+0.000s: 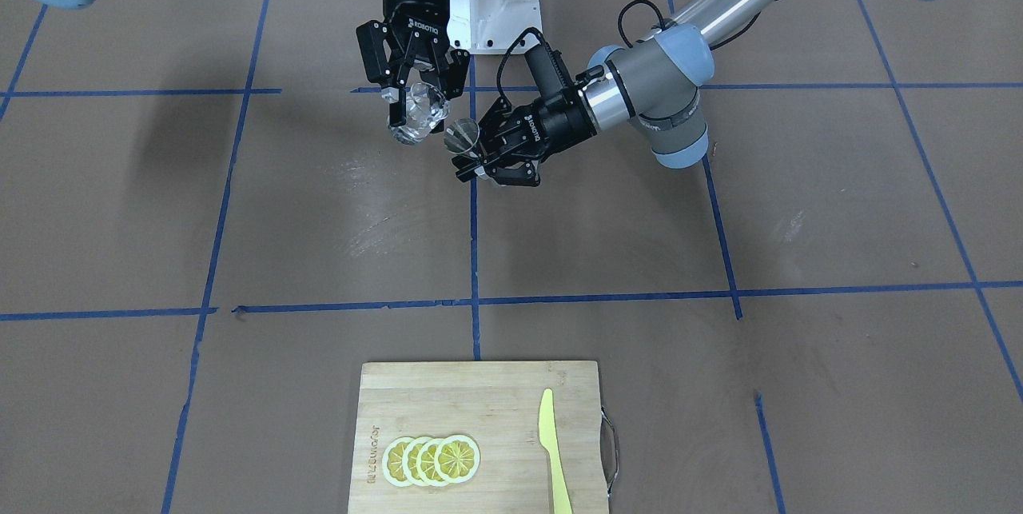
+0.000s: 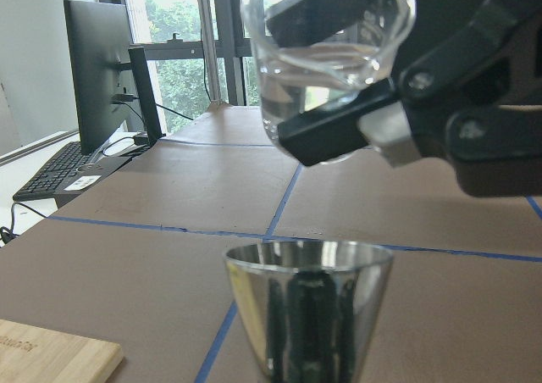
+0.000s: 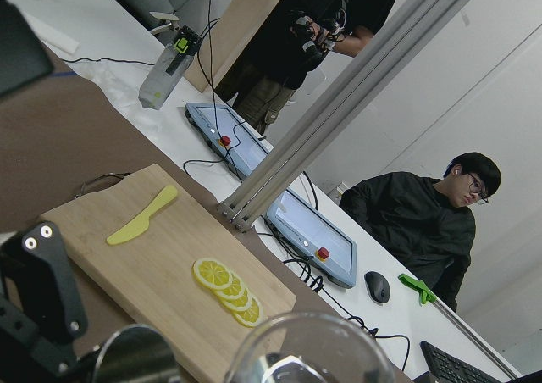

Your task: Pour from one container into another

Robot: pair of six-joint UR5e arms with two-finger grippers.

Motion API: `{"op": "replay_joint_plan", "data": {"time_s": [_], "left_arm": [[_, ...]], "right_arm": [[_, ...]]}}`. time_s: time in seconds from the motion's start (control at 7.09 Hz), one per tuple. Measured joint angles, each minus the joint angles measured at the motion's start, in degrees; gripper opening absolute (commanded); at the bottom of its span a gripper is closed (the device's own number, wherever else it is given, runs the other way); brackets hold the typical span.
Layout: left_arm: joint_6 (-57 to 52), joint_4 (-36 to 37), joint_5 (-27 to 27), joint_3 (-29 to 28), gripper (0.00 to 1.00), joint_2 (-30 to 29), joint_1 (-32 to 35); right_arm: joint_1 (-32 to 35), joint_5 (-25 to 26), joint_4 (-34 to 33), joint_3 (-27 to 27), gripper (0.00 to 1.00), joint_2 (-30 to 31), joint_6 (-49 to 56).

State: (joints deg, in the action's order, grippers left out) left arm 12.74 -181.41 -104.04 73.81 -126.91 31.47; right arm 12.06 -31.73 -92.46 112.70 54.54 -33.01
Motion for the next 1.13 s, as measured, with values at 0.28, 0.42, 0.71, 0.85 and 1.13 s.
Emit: {"op": "replay_joint_plan", "data": {"time_s": [0.28, 0.42, 0.71, 0.85, 1.13], "left_arm": [[0.00, 0.00, -0.02, 0.01, 0.00, 0.00, 0.00], [0.00, 0.00, -0.02, 0.02, 0.00, 0.00, 0.00], [0.00, 0.00, -0.02, 0.07, 0.00, 0.00, 0.00], [0.00, 0.00, -0.02, 0.09, 0.00, 0.00, 0.00], [0.00, 0.00, -0.02, 0.10, 0.00, 0.00, 0.00]], "right_arm": [[-0.08, 0.00, 0.00, -0.97, 0.00, -0.84, 0.68], [-0.10, 0.05, 0.00, -1.42, 0.00, -1.12, 1.29], [-0.10, 0.93, -0.06, -1.90, 0.00, -1.29, 4.29], [-0.14, 1.46, -0.19, -1.99, 0.00, -1.29, 6.18], [-0.27, 2.60, -1.52, -2.07, 0.00, -1.31, 8.81]]}}
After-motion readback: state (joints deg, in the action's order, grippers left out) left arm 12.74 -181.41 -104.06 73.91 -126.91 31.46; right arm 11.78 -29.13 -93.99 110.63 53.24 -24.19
